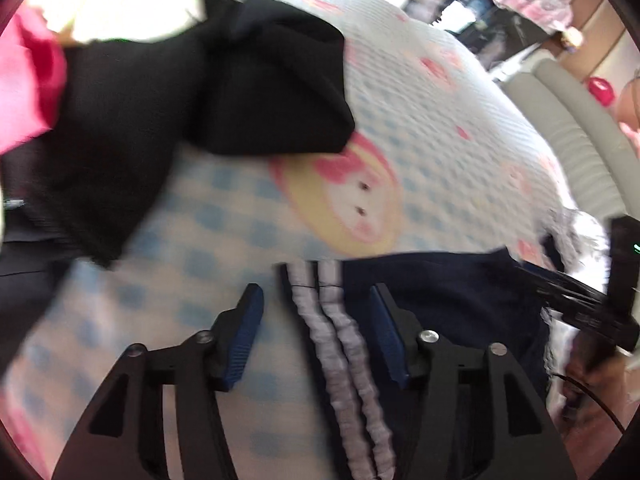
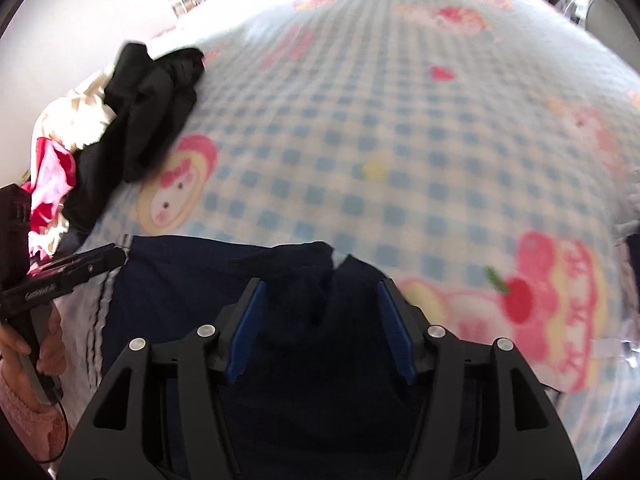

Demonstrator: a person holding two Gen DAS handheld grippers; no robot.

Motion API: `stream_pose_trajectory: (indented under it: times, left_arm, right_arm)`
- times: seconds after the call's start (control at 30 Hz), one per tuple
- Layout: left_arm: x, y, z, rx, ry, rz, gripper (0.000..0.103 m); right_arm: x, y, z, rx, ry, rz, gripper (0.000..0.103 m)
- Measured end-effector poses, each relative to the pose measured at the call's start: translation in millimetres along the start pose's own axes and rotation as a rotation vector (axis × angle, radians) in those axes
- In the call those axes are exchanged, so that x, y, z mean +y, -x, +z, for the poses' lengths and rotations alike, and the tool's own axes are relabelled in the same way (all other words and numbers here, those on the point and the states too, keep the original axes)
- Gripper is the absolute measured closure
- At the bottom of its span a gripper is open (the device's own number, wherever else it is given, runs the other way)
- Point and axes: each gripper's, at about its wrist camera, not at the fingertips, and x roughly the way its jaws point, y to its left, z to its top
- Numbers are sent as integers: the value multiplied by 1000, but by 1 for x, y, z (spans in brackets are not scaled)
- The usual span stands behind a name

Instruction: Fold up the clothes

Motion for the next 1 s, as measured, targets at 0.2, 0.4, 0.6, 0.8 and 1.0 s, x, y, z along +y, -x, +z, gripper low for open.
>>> stream_pose_trajectory:
  times: [0.2,0.4,0.6,0.8,1.0]
  left_arm:
    - [-12,18,5,-84,-69,49,93]
    - [4,22,19,-120,-25,63,95]
    - [21,8,20,-55,49,52,90]
    - [2,55,-6,-126,-25,-93,70]
    - [-44,48,-52,-54,-106,-220,69]
  right_arm:
    - [10,-12,3,-27,46,22,92]
    - [10,-3,14,-86,24,-6,90]
    - [-5,-15,21,-24,-69,0,69]
    - [-2,45,0,-72,-91,49,62]
    - [18,103,-45,-96,-67,78,62]
